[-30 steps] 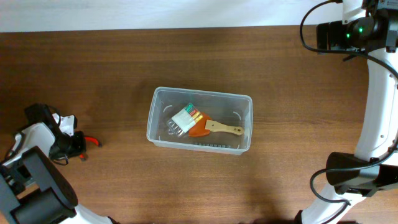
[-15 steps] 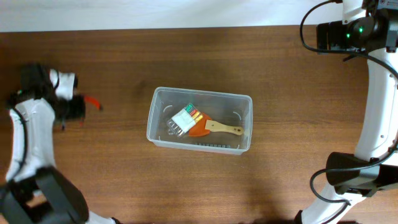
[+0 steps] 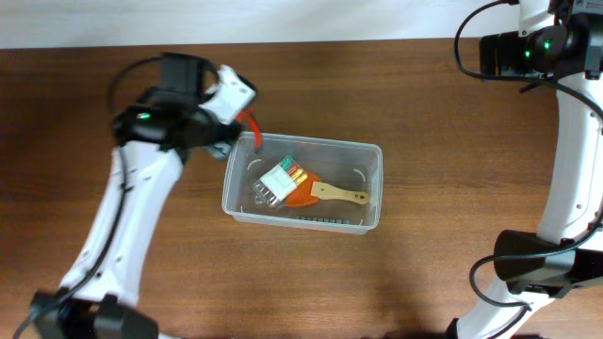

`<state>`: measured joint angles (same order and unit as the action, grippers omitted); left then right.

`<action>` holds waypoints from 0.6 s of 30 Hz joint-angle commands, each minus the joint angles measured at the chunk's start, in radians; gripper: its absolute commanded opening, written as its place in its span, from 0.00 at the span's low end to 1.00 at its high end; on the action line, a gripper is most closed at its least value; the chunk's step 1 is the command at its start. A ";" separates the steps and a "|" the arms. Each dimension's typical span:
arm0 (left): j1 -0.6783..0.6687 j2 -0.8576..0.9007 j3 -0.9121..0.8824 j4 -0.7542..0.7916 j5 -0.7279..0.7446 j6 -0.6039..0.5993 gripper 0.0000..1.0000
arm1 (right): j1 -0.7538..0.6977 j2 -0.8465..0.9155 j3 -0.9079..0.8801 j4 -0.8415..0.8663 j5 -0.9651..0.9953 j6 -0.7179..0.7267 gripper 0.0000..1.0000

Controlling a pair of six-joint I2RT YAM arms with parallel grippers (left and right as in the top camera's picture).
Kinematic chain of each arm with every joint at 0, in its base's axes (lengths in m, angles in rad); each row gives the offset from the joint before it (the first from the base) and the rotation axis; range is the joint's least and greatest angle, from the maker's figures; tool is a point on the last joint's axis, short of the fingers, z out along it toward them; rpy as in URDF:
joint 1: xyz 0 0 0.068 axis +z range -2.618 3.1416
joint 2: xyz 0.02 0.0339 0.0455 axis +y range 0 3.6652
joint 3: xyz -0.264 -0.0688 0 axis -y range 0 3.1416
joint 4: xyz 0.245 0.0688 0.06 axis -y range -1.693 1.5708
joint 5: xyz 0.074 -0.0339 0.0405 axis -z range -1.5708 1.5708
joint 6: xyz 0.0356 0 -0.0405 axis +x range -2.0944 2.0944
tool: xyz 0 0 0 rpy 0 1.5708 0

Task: Pack container
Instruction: 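Carry the pliers with the left gripper over the container, then lower the pliers into the container and release them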

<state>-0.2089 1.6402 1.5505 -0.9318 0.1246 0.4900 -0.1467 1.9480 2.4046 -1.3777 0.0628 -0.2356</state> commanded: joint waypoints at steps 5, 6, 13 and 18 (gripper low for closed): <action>-0.080 0.208 0.002 -0.007 0.007 0.031 0.02 | -0.006 0.004 0.000 -0.004 -0.006 0.005 0.98; -0.084 0.231 0.002 -0.009 0.007 0.031 0.02 | -0.006 0.004 0.000 -0.004 -0.006 0.006 0.99; -0.083 0.373 0.002 -0.061 0.007 0.031 0.02 | -0.006 0.004 0.000 -0.007 -0.006 0.005 0.99; -0.083 0.404 0.002 -0.065 0.007 0.031 0.40 | -0.006 0.004 0.000 -0.006 -0.006 0.005 0.99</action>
<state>-0.2924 2.0388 1.5501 -0.9928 0.1257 0.5110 -0.1467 1.9480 2.4046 -1.3846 0.0628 -0.2356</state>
